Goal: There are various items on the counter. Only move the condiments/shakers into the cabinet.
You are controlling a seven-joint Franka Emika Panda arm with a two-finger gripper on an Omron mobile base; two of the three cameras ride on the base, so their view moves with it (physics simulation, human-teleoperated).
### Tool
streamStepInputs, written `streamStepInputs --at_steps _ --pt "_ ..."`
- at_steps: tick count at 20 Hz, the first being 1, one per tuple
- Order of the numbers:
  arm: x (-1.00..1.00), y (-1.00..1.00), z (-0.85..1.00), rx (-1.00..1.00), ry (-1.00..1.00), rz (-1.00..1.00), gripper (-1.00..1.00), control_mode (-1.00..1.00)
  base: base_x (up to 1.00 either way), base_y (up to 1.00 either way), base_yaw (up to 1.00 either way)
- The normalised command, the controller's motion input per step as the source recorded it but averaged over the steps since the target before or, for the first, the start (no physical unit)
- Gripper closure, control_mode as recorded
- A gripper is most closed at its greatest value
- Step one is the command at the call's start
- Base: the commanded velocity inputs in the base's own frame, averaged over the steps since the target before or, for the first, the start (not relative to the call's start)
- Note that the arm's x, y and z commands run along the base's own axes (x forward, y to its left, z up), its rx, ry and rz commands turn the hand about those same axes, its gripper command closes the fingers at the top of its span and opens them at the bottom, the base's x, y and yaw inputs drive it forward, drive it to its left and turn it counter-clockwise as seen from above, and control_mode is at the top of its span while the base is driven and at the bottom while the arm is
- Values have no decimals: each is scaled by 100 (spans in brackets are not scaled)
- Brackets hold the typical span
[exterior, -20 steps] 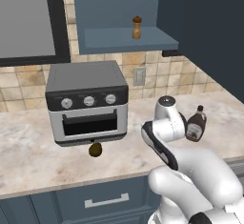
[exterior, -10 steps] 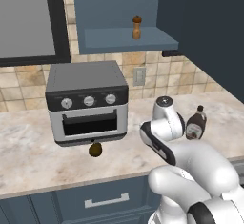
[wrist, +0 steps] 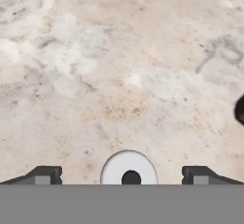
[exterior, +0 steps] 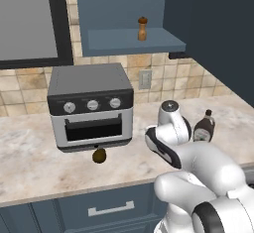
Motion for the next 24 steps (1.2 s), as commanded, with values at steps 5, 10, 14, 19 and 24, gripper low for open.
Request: streamStepInputs --at_steps 5,10,14,19,24 --pt "0 -2 -30 0 0 0 -100 -100 0 0 0" --pt "-1 0 -36 0 0 0 -100 -100 0 0 0" --pt "0 0 -41 0 0 0 -100 -100 0 0 0" --pt "-2 0 -34 0 0 0 100 -100 0 0 0" --pt "-2 0 0 0 0 0 100 -100 0 0 0"
